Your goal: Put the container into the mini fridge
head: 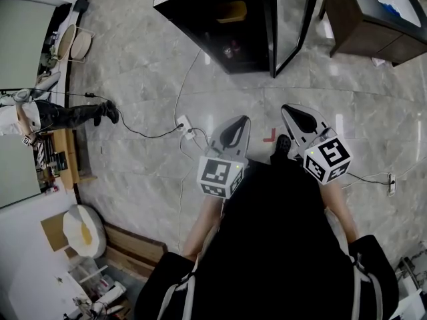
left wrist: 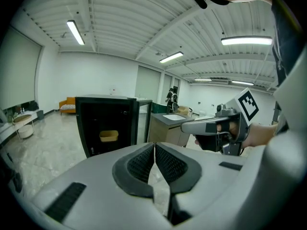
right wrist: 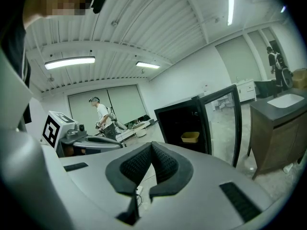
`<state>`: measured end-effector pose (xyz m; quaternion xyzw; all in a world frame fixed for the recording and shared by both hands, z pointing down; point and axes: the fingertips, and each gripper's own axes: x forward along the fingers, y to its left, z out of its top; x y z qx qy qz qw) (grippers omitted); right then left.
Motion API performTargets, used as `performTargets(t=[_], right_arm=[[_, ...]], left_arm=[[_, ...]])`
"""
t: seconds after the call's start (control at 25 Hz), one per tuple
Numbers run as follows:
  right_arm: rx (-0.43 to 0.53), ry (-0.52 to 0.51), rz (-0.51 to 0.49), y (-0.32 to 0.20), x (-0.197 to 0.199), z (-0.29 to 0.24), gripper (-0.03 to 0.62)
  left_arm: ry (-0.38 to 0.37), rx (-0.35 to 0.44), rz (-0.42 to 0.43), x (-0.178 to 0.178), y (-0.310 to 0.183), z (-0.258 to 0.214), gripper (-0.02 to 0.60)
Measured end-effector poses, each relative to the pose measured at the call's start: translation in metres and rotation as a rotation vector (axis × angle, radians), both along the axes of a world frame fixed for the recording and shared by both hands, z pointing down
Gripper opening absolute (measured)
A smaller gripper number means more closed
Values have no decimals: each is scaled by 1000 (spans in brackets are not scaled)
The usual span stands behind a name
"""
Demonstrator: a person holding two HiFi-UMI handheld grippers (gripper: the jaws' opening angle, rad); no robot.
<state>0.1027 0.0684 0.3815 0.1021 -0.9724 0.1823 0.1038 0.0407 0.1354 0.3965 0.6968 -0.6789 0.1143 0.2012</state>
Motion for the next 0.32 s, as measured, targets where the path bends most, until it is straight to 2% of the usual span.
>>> performTargets(t=[0.32], right_arm=[[1,6,-5,-3,5,4,18]], left_arm=[[2,1,0,3,-8,2,40]])
